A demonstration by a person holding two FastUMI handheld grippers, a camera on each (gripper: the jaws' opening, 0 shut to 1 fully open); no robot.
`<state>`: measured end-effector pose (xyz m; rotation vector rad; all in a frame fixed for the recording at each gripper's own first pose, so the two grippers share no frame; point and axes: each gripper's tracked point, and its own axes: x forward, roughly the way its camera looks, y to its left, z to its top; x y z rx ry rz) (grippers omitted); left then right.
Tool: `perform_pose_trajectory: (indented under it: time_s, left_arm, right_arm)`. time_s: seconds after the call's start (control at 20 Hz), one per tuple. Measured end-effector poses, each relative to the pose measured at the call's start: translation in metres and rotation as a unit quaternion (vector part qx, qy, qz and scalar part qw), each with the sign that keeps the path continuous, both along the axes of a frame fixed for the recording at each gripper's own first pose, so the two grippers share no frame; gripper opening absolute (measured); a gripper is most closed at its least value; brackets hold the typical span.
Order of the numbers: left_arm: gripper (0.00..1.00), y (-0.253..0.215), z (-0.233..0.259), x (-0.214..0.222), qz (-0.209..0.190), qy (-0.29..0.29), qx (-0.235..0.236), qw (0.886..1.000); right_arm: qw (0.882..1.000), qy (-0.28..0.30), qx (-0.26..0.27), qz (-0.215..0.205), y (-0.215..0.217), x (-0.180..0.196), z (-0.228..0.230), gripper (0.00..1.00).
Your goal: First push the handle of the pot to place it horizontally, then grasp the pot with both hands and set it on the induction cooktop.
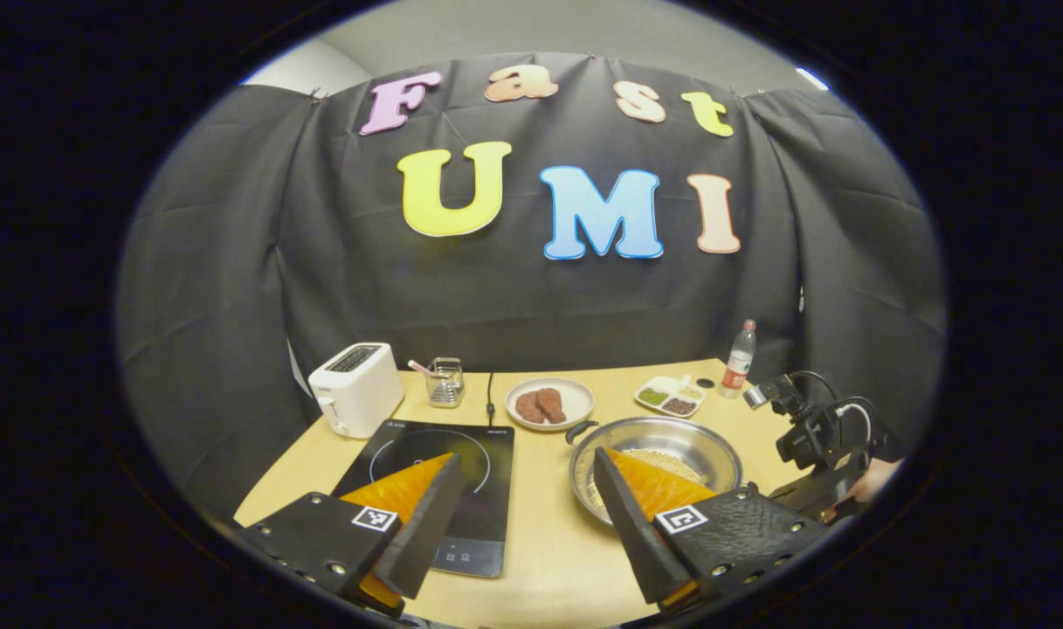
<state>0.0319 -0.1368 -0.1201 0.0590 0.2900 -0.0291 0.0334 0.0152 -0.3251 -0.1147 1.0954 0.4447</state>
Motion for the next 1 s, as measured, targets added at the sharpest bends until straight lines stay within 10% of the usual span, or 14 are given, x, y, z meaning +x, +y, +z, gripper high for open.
perform_pose_trajectory:
  time_s: [1.0]
  left_arm:
    - [0.88,-0.052,-0.035,0.009,0.014,0.066,0.008,0.998]
  right_arm:
    - [0.999,0.013,0.009,-0.047,-0.070,0.066,-0.010,0.02]
